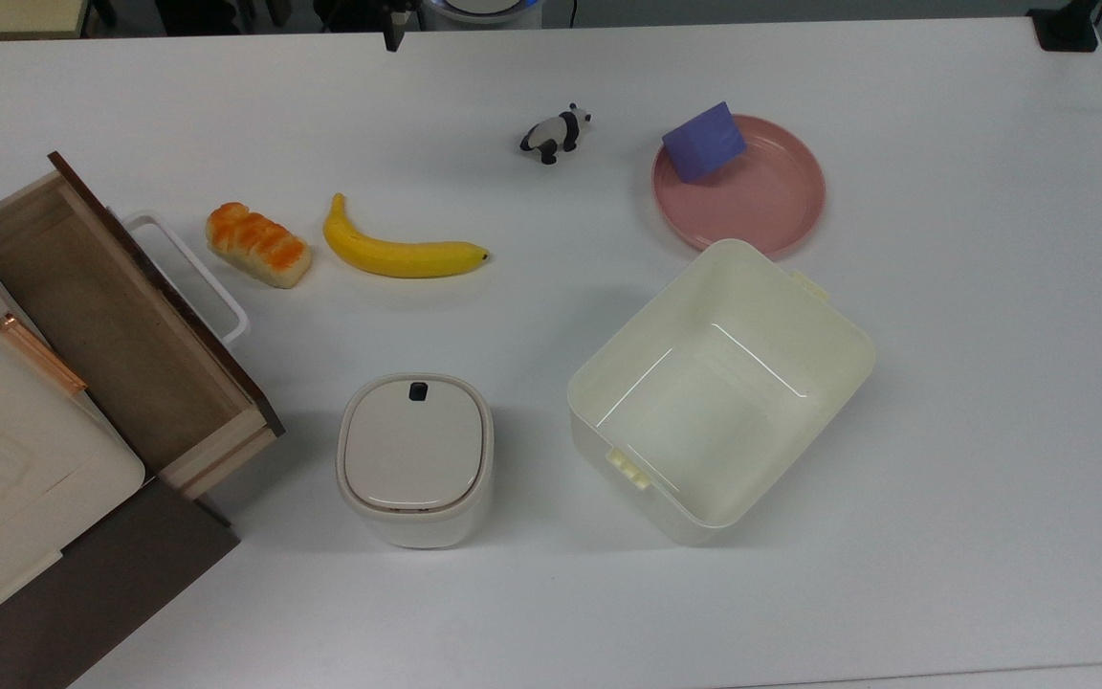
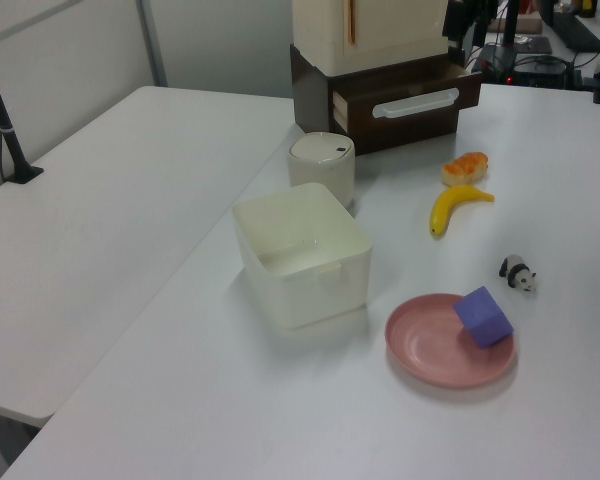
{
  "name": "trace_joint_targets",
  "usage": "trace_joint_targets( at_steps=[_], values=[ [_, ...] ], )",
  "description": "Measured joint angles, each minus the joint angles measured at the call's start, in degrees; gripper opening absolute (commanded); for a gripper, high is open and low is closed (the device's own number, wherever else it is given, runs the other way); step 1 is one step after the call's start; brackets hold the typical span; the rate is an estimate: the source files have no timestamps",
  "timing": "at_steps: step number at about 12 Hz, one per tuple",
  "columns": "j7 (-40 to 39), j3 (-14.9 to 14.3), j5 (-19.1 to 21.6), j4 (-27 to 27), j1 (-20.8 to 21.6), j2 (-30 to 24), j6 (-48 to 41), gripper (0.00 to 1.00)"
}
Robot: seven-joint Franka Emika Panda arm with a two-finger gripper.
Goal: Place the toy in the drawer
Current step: 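Move the gripper from rest toward the panda toy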
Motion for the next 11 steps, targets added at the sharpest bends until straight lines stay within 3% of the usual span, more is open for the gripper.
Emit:
trace_joint_targets(
  at_steps=[3,11],
  values=[
    [-4.9,0.0,0.0,0.0,0.0,0.0,0.0,1.0],
    [-5.7,0.0,0.0,-0.5,0.1,0.4,-0.6,1.0]
  ],
)
